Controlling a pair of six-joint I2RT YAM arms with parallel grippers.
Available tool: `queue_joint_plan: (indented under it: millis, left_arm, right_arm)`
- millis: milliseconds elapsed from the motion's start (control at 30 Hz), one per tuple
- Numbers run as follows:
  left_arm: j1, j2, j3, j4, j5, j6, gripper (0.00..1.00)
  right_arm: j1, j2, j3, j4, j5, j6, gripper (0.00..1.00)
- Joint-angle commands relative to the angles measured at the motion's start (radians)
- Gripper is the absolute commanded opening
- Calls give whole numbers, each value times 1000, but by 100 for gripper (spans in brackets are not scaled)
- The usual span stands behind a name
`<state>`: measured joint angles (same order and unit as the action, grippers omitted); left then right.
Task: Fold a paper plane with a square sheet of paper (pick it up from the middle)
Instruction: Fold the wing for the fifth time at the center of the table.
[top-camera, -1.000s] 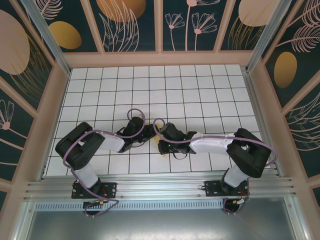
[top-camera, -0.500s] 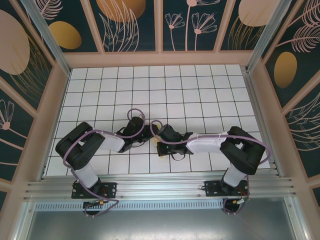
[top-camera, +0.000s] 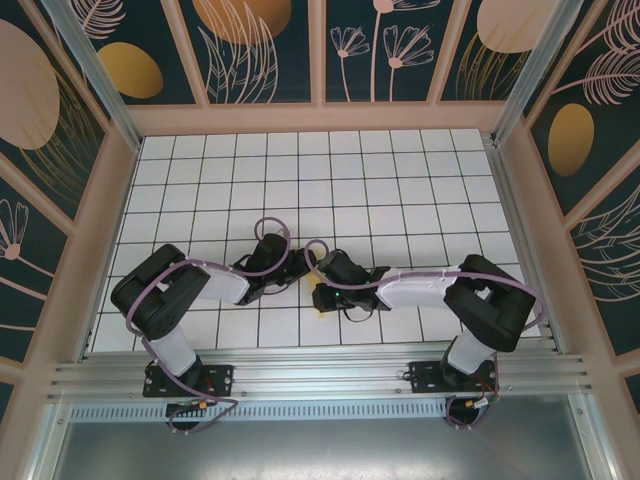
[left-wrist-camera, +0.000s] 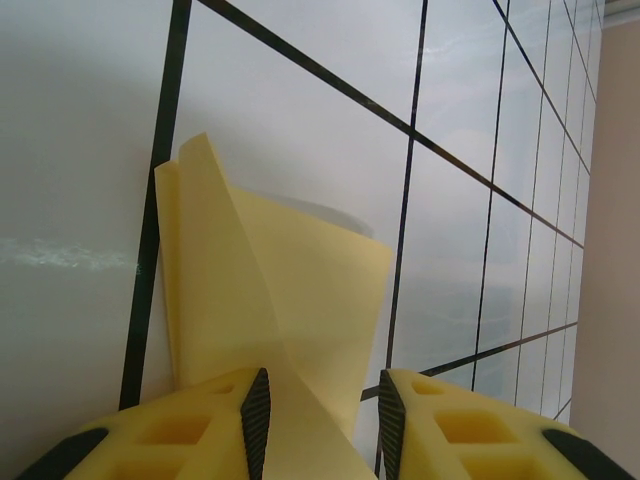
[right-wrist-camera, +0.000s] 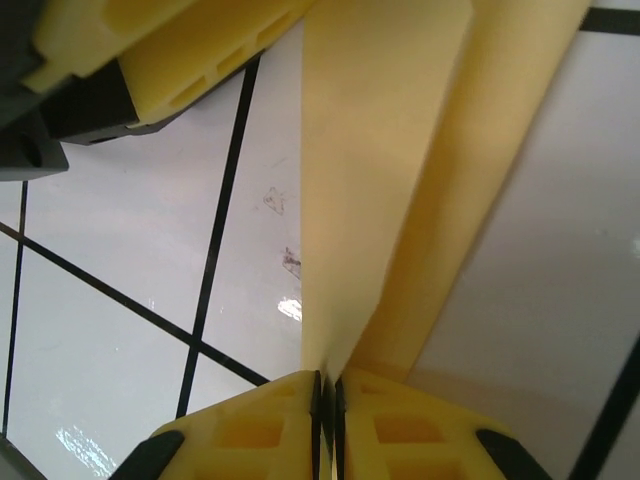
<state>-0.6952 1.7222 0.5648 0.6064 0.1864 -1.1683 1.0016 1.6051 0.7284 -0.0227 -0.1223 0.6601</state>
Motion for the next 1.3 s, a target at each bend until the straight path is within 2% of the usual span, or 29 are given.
queue_joint_plan:
  millis: [0,367,433,567,700,1000,1267]
  left_arm:
    - [-1,-1,-15,1,17,-24,36]
    - [-1,-3,-15,-11,21,-17,36]
    - [-1,-2,-15,-13,25,-15,36]
    - [-1,-3,-14,-13,28,-15,36]
    - [-1,-2,-10,-12,33,-13,36]
    - [-1,-41,-8,-17,38,-15,37]
    - [-1,-127,25,-101,25,13,44]
  right_arm:
    - [13,-25,66,-145,54,-19,18]
    - [101,-4,145,-252,185,48,22]
    - [104,-1,136,-236,173,62,20]
    - [103,10,122,-213,168,86,8]
    - [99,22,87,-153,141,103,2]
    - [101,63,35,-97,90,103,1]
    - [83,38,-20,-9,34,101,1]
